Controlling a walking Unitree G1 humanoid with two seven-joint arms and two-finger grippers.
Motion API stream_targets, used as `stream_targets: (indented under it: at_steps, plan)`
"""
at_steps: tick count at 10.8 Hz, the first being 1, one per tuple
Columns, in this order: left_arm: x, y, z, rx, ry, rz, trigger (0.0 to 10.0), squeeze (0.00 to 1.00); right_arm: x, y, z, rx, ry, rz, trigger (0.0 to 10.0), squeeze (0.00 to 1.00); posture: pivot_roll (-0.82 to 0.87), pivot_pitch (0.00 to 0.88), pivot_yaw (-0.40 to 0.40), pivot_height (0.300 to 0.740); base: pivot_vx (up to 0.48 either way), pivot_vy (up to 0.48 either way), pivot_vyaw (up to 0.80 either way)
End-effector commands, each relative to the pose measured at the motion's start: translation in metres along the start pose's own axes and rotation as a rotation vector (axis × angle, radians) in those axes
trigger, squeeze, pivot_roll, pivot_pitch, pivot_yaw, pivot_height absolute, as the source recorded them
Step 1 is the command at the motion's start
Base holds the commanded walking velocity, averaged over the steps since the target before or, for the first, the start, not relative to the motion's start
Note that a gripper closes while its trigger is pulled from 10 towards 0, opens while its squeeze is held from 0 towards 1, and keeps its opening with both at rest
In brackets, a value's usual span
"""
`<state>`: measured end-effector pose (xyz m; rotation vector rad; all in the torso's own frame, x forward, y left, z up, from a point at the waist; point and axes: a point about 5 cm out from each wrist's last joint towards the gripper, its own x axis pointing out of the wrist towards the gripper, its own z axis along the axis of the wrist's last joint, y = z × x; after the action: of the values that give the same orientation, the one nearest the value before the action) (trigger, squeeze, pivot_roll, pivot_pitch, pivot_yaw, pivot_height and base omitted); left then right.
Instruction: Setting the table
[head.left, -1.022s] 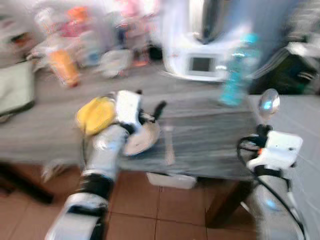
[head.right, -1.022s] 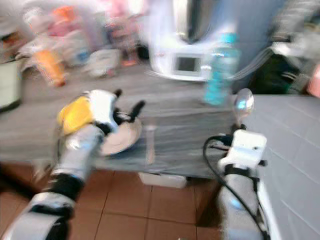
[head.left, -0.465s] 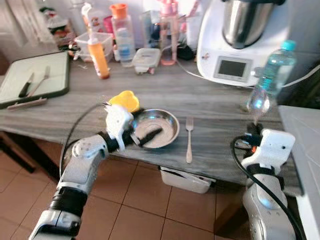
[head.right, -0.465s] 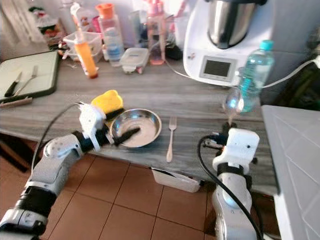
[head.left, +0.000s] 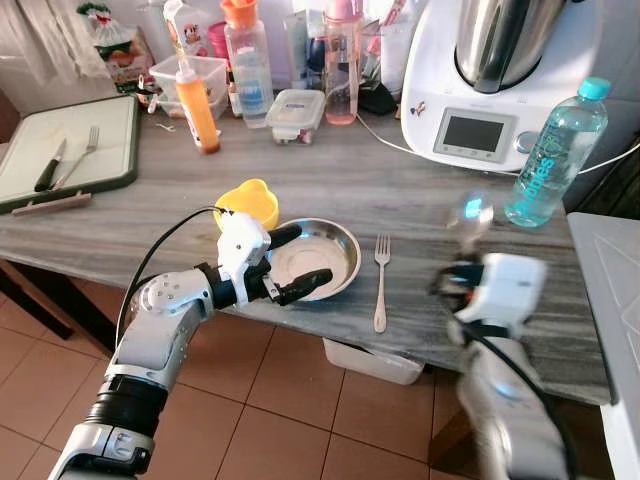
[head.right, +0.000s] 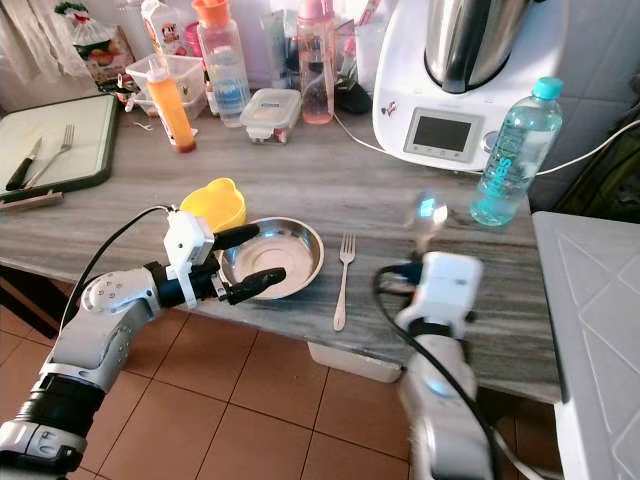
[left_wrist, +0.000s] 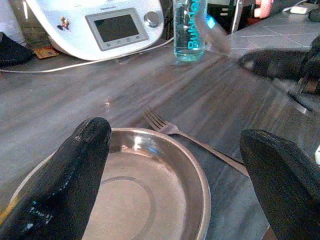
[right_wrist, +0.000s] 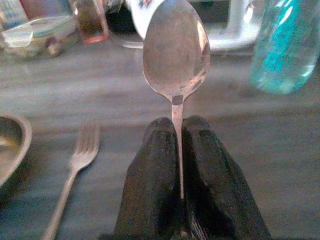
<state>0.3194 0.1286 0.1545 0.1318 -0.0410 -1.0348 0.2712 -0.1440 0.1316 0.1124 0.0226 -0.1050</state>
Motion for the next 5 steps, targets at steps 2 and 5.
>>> stream_targets:
  at_steps: [2, 5]
  plan:
    - [-0.001, -0.003, 0.001, 0.0, 0.005, -0.019, 10.0, 0.0, 0.001, 0.005, -0.012, 0.107, 0.07, 0.014, 10.0, 0.0, 0.01, 0.097, 0.045, 0.74, 0.0, 0.0, 0.0]
    - [0.0, -0.007, 0.002, -0.011, 0.007, -0.038, 10.0, 0.0, 0.001, 0.013, -0.025, 0.129, 0.125, 0.04, 10.0, 0.0, 0.01, 0.099, 0.051, 0.74, 0.0, 0.0, 0.0]
